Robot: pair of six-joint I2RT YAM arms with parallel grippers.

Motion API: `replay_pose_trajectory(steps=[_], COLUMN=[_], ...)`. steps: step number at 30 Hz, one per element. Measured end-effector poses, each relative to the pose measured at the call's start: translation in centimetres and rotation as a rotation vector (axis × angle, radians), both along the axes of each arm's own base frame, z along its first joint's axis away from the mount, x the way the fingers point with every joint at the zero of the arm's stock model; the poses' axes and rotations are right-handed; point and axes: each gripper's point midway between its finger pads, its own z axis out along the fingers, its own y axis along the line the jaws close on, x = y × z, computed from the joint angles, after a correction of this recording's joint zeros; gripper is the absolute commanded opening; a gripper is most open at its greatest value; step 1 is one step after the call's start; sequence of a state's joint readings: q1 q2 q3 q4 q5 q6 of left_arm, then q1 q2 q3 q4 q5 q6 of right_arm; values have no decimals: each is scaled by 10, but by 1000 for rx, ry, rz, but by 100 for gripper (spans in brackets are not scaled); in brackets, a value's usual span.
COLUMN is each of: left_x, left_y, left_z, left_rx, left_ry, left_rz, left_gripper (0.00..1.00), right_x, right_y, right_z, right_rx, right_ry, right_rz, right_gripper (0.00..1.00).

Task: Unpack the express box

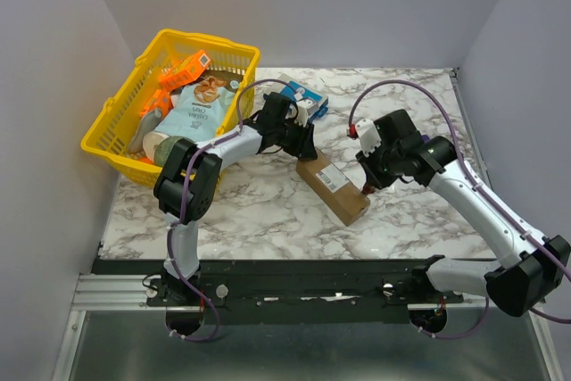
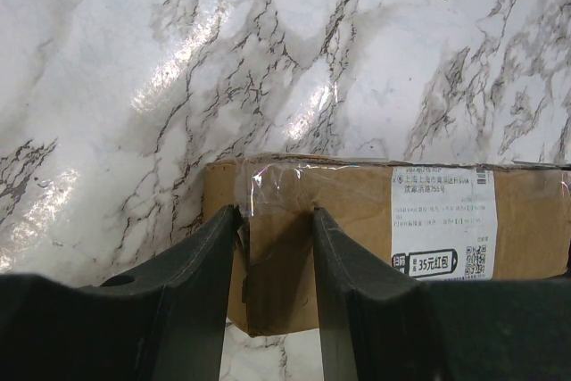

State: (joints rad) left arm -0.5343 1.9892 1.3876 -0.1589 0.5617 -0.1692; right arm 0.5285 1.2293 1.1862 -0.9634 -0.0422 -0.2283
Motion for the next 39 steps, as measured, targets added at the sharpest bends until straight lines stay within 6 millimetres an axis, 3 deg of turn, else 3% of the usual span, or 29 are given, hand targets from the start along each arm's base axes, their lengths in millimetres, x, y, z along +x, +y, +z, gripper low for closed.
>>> replay_pose_trajectory(steps=[16, 23, 26, 30, 36, 39], left_x=[0, 1, 1, 0, 0, 0], left_y=[0, -1, -1, -1, -1, -1], left_z=[0, 0, 0, 0, 0, 0], left_rx=[0, 0, 1, 1, 1, 1], left_ry=[-2, -2, -4, -6, -6, -7], left_rz=[-1, -2, -4, -6, -7, -7], left_gripper=[38, 38, 38, 38, 38, 38], right_x=[-25, -26, -10, 35, 86, 107], right_y=[-21, -29, -36, -31, 10, 31], right_z=[-10, -13, -5, 27, 73, 78], right_rx=[-32, -51, -56, 6, 234, 308], right_ry=[68, 79, 54, -58, -256, -291], right_rz=[-34, -58, -104, -160, -129, -115], right_gripper=[1, 1, 0, 0, 0, 0])
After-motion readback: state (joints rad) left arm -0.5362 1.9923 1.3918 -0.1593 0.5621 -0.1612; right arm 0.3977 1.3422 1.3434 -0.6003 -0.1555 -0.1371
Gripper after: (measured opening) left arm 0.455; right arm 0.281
